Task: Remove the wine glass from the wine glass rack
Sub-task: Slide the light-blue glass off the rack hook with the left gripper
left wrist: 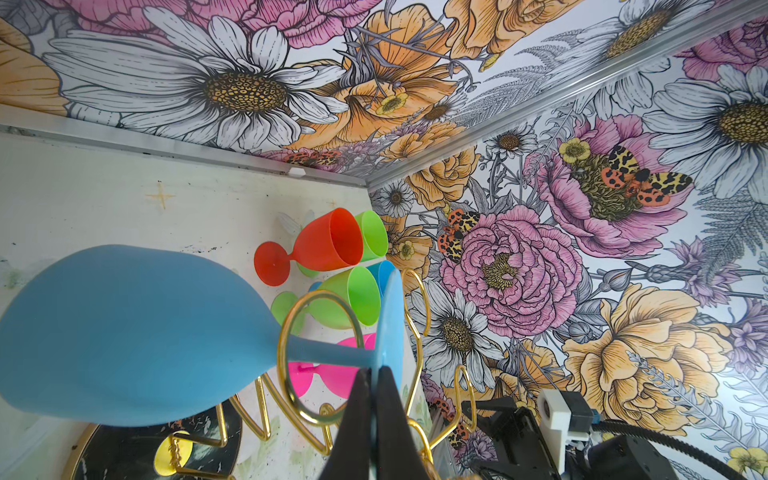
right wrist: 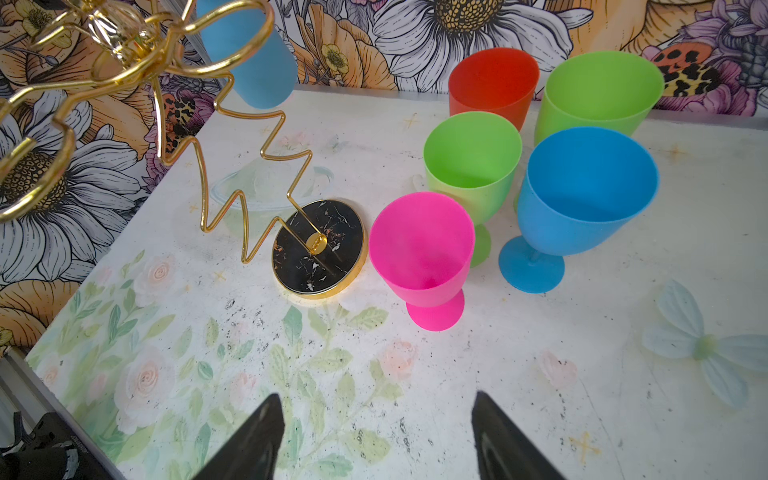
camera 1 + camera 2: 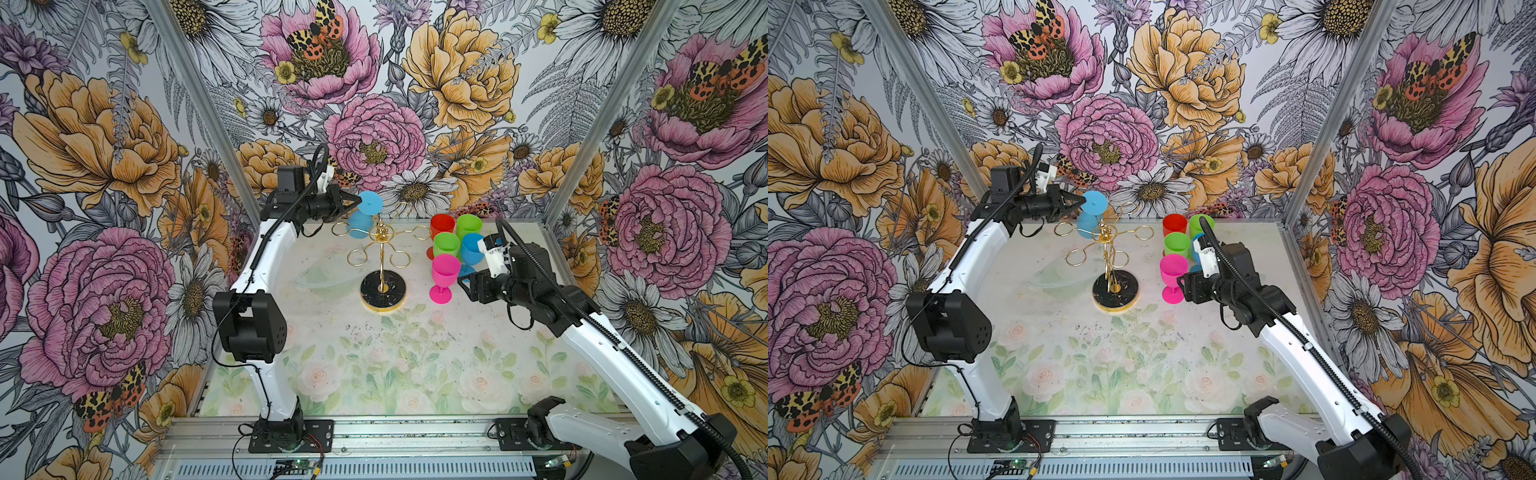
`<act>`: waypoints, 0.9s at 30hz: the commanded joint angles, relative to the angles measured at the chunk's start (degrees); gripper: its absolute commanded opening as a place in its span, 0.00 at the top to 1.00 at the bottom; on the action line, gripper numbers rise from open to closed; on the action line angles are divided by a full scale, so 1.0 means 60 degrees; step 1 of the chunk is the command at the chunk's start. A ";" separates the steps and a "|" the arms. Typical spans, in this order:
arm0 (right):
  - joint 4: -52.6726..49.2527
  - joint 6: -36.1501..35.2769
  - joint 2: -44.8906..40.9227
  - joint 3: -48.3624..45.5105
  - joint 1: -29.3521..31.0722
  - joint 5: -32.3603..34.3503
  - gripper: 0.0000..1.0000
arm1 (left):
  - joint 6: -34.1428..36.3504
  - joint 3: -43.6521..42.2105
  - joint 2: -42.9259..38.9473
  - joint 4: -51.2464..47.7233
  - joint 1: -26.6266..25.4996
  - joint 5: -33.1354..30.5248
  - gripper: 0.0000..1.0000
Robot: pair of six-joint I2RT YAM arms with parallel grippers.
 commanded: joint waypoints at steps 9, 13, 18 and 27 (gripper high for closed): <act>0.0206 0.0111 -0.0243 -0.0019 -0.0011 -0.0106 0.28 | -0.0361 -0.0238 -0.0855 0.0079 -0.0151 0.0431 1.00; 0.0210 0.0115 -0.0221 -0.0019 -0.0013 -0.0110 0.28 | -0.0449 -0.0274 -0.0941 0.0078 -0.0161 0.0459 1.00; 0.0202 0.0143 -0.0229 -0.0003 -0.0013 -0.0110 0.28 | -0.0565 -0.0295 -0.0969 0.0077 -0.0186 0.0595 1.00; 0.0203 0.0166 -0.0258 -0.0019 0.0003 -0.0088 0.28 | -0.0582 -0.0366 -0.0918 0.0073 -0.0206 0.0673 1.00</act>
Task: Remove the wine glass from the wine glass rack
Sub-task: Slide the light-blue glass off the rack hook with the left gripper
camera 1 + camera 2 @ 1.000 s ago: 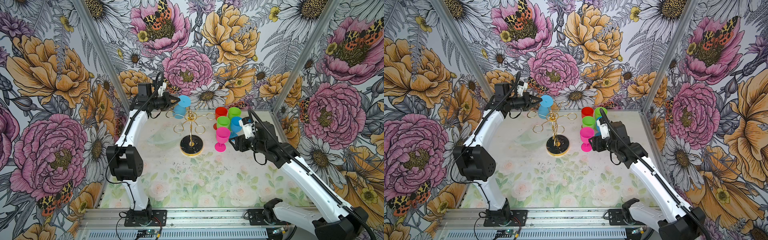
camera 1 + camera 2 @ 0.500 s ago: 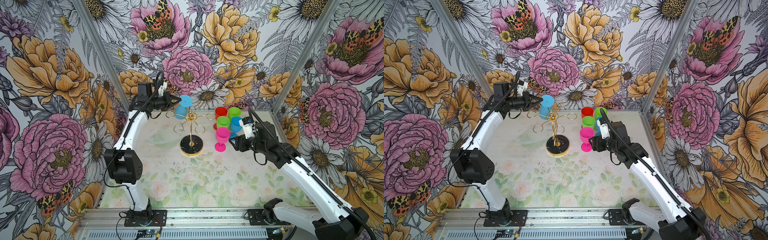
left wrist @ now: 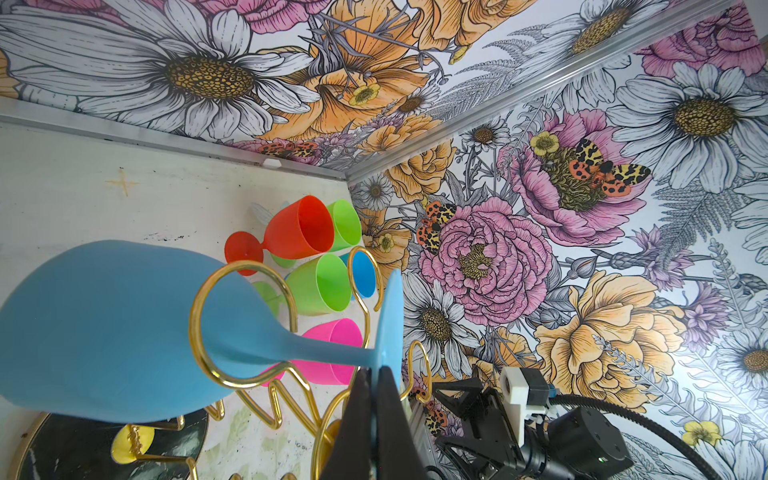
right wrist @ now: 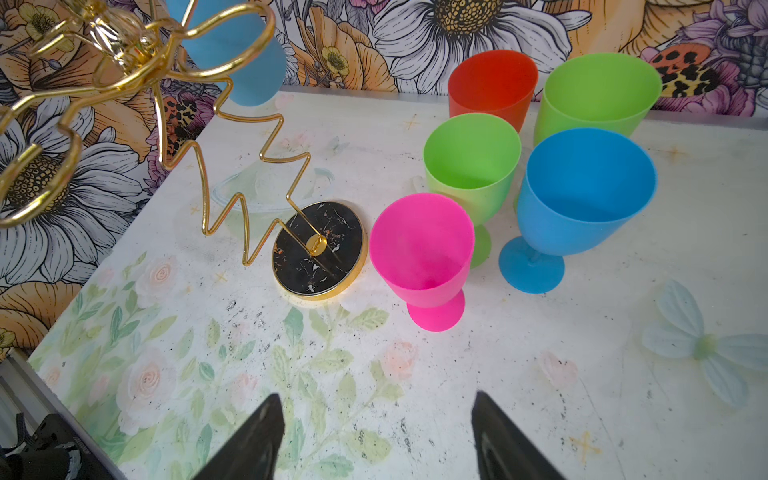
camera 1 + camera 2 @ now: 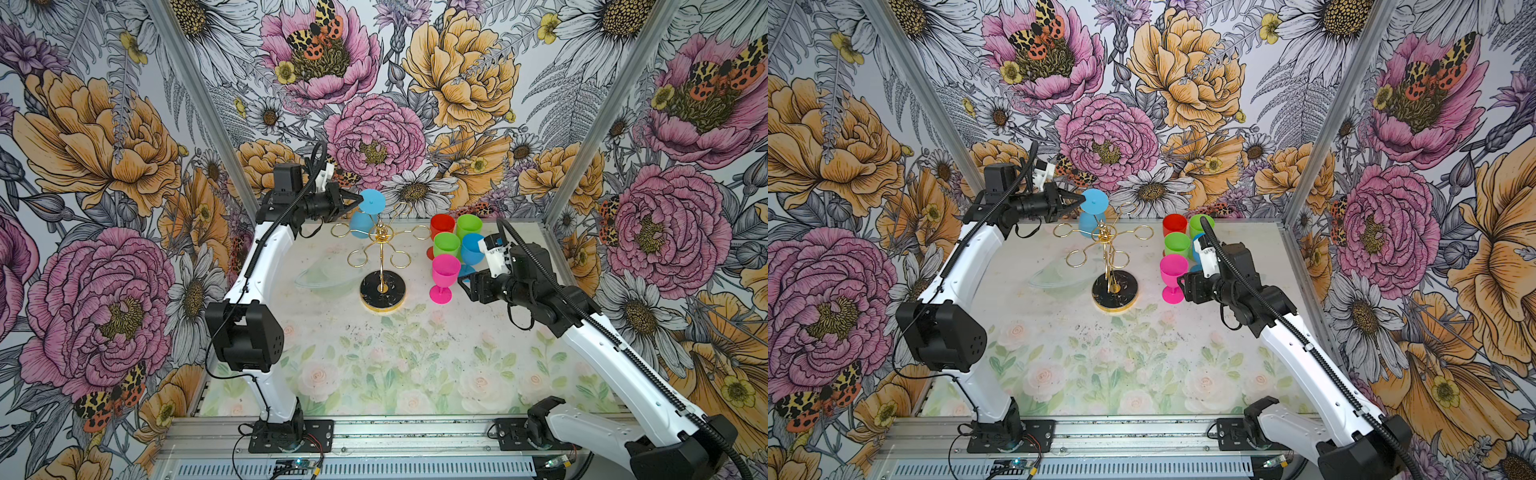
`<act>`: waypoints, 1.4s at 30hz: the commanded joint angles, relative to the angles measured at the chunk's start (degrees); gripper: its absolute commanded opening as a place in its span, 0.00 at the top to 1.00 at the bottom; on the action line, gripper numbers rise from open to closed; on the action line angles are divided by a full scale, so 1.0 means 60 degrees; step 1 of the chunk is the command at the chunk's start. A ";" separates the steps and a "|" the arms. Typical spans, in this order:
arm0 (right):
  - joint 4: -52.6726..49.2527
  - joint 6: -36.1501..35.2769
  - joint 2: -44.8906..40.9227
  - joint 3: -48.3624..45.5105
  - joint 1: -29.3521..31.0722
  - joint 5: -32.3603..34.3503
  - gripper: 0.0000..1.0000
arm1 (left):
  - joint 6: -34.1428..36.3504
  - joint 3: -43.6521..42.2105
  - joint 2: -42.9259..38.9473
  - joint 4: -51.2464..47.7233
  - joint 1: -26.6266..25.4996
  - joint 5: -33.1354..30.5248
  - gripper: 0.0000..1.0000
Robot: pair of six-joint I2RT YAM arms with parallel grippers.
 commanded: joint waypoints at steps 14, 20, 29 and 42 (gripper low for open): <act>0.0192 0.0083 -0.0280 -0.0063 0.0006 -0.0020 0.28 | -0.0139 -0.0051 0.0078 0.0010 -0.0098 0.0471 1.00; 0.0199 0.0079 -0.0282 -0.0078 0.0011 -0.0018 0.28 | -0.0039 -0.0015 0.0109 -0.0121 -0.0077 0.0251 1.00; 0.0192 0.0085 -0.0298 -0.0092 0.0001 0.0025 0.28 | -0.0038 0.0168 0.0512 -0.0182 0.0096 -0.0226 1.00; 0.0207 0.0039 -0.0196 -0.0034 0.0008 -0.0014 0.28 | 0.0211 0.0279 0.0621 -0.0484 0.0040 0.0205 1.00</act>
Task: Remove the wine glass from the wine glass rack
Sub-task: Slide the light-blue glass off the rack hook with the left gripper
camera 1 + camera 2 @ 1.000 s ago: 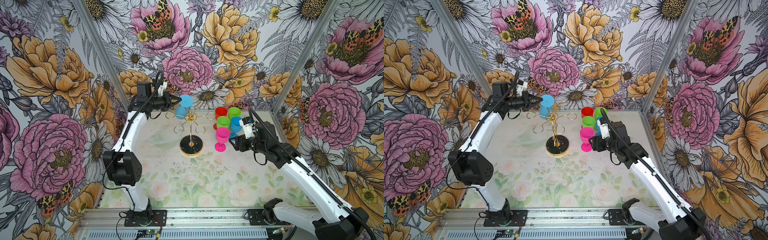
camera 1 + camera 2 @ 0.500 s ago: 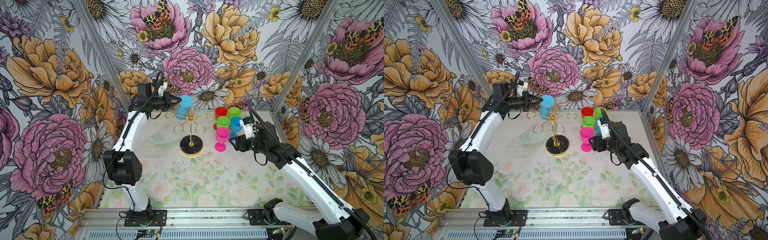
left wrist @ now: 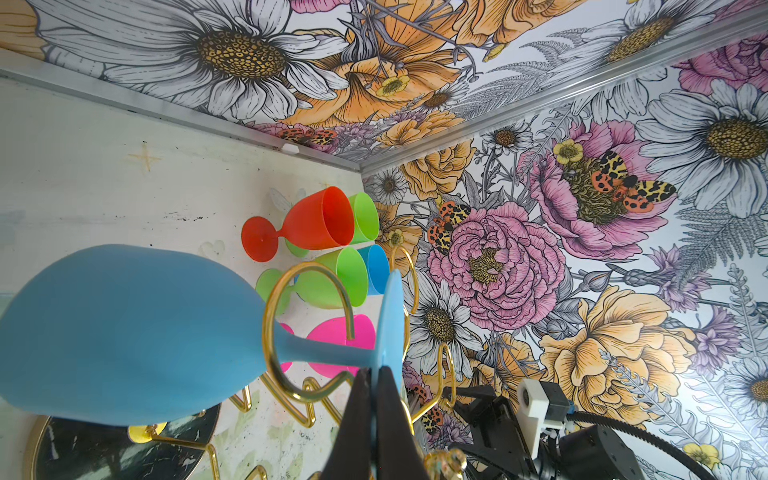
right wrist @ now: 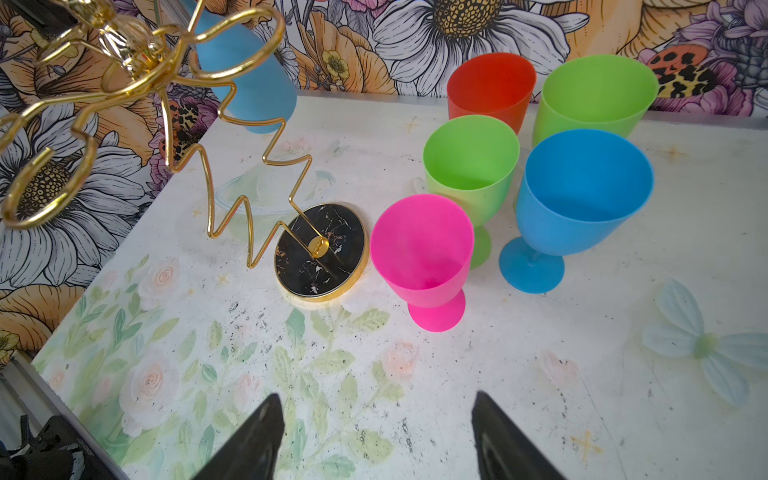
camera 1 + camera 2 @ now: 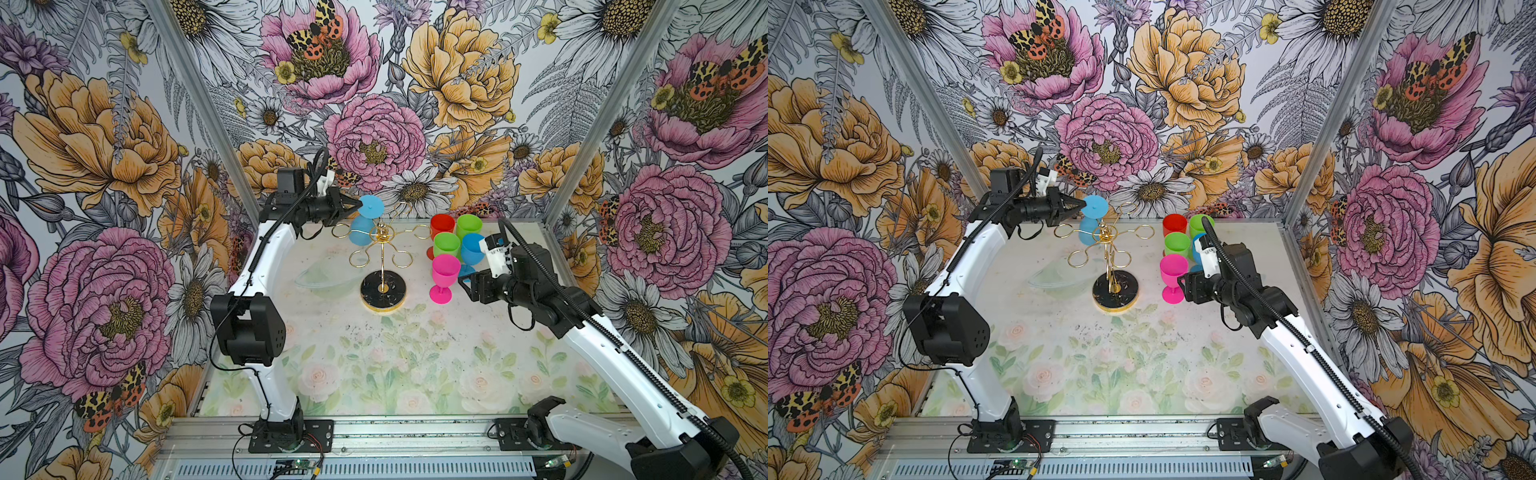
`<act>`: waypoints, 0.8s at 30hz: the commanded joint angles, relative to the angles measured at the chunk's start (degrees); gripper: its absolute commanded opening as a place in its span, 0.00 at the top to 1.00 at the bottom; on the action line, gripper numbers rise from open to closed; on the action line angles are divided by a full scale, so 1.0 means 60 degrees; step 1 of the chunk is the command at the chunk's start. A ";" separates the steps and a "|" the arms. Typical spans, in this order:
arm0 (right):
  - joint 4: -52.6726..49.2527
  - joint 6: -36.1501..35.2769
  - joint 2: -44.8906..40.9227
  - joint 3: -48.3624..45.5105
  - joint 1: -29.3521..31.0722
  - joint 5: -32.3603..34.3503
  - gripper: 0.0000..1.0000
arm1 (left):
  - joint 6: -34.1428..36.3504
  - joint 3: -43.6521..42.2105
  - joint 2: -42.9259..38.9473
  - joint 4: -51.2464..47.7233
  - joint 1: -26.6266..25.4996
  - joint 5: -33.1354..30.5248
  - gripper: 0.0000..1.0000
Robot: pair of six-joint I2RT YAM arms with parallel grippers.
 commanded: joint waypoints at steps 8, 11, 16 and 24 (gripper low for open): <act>0.0207 -0.0008 -0.0105 -0.0001 0.0001 -0.0010 0.28 | 0.0229 0.0757 0.0408 -0.0325 -0.0135 0.0487 1.00; 0.0207 -0.0005 -0.0101 0.0014 0.0012 0.0007 0.28 | 0.0271 0.0940 0.0532 -0.0429 -0.0134 0.0640 1.00; 0.0205 -0.0008 -0.0043 0.0043 0.0005 -0.0020 0.28 | 0.0316 0.1310 0.0770 -0.0548 -0.0173 0.1032 1.00; 0.0207 -0.0009 0.0005 0.0044 0.0015 -0.0009 0.28 | 0.0304 0.1675 0.1060 -0.0561 -0.0177 0.1277 1.00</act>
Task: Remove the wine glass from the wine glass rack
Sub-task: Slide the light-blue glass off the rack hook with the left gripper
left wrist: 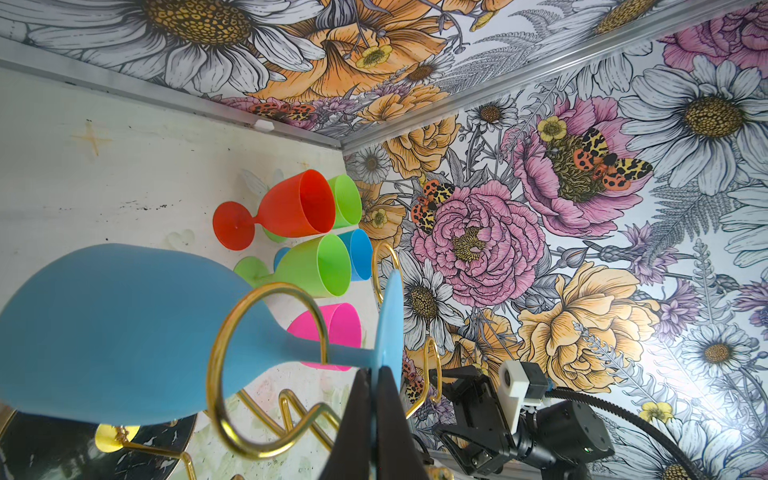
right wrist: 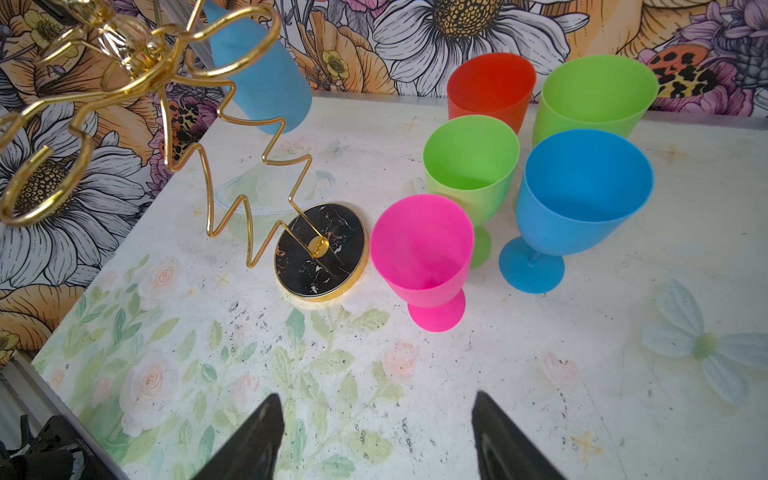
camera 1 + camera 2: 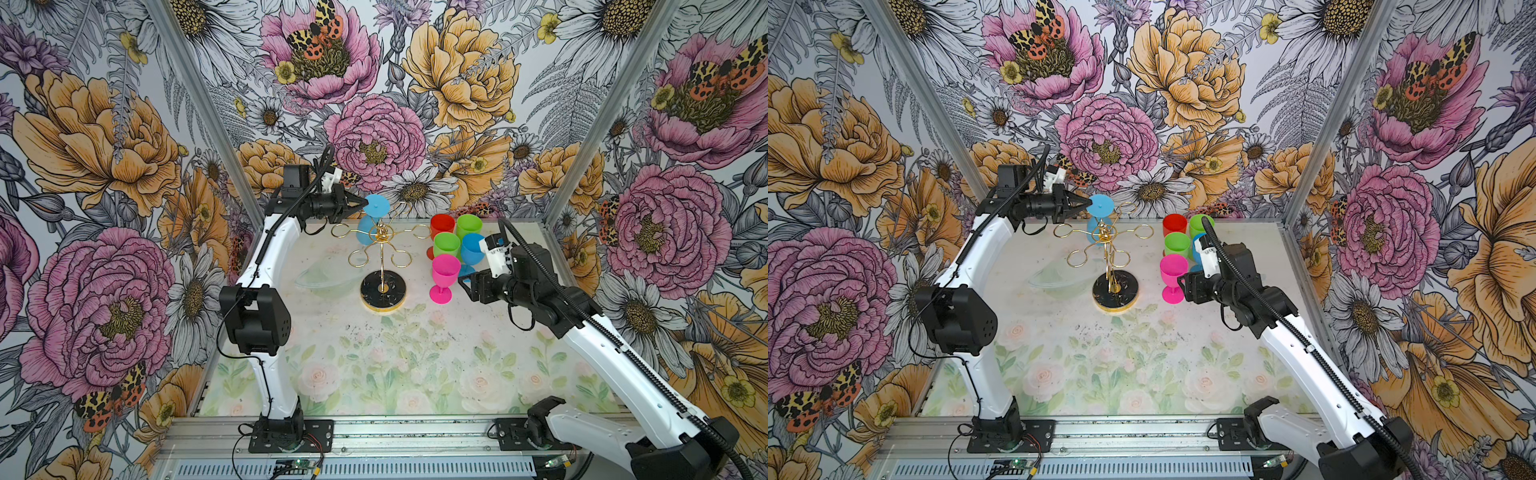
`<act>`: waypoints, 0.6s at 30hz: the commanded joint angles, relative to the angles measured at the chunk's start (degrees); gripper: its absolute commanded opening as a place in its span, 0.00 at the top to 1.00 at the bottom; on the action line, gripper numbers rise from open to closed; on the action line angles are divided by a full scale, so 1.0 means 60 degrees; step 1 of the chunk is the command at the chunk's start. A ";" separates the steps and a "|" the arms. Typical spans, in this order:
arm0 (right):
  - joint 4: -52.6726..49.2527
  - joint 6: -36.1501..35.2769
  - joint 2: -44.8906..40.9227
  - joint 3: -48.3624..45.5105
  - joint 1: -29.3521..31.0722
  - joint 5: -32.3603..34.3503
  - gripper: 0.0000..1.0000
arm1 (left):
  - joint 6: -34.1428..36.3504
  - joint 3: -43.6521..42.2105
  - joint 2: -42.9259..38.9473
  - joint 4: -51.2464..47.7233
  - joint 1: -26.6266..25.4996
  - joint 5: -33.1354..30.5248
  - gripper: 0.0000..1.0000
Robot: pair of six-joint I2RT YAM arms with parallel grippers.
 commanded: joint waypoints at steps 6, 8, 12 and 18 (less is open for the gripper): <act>0.0207 0.0021 0.0060 0.0057 0.0004 -0.0022 0.28 | 0.0123 0.1086 0.0540 0.0062 -0.0038 0.0289 1.00; 0.0207 0.0018 0.0067 0.0065 0.0014 -0.0022 0.28 | 0.0108 0.1333 0.0719 0.0058 -0.0035 0.0215 1.00; 0.0223 0.0052 0.0104 0.0057 0.0008 -0.0036 0.28 | 0.0094 0.1829 0.1128 0.0062 0.0024 0.0034 1.00; 0.0236 0.0081 0.0126 0.0058 0.0016 -0.0051 0.28 | 0.0137 0.2644 0.1540 0.0055 0.0198 -0.0745 1.00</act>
